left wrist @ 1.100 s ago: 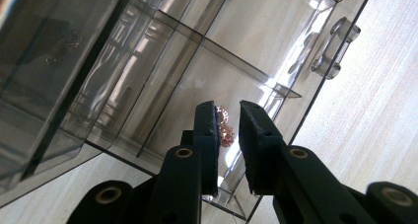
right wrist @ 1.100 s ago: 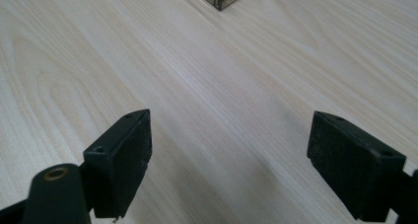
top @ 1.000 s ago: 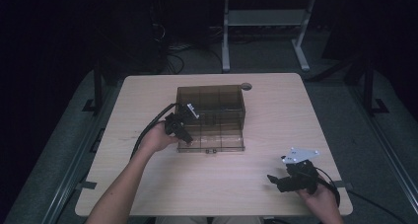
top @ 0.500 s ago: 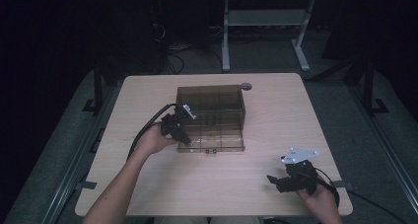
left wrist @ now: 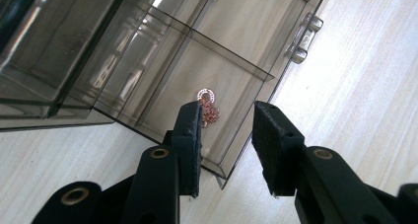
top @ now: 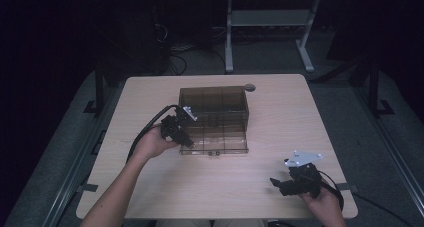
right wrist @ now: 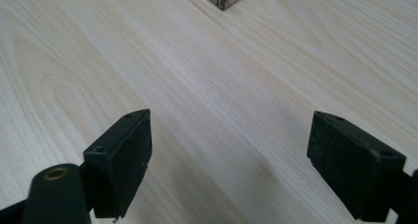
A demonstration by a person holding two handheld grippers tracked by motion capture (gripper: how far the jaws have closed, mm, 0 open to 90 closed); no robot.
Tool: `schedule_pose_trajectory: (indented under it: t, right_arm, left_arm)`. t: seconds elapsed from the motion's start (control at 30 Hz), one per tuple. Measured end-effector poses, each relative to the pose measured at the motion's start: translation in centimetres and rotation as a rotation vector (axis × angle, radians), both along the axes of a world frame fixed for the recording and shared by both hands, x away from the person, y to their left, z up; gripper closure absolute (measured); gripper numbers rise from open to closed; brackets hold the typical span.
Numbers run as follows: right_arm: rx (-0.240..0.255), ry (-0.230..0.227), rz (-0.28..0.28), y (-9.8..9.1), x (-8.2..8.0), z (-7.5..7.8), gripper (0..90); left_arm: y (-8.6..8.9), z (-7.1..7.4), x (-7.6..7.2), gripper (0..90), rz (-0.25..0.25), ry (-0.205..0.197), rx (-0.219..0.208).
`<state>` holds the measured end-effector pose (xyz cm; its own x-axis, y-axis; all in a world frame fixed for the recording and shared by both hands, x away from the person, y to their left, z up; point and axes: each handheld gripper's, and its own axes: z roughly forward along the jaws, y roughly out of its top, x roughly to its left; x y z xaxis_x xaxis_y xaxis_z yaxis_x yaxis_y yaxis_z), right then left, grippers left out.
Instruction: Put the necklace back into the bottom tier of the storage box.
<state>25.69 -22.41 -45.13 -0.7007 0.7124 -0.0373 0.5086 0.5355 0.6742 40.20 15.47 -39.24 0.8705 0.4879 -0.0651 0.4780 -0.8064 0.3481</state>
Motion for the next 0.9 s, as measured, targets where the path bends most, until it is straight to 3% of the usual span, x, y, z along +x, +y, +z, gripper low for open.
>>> schedule_pose_trajectory:
  t: [0.67,0.9]
  right_arm:
    - [-0.001,-0.010,-0.008,0.0,0.2,-0.1,16.5]
    - [0.003,-0.007,-0.018,-0.1,0.1,0.0,16.6]
  left_arm:
    - [1.4,0.5,-1.4,60.4,0.005,-0.005,-0.030]
    - [1.9,0.5,-1.8,58.9,0.008,-0.006,-0.022]
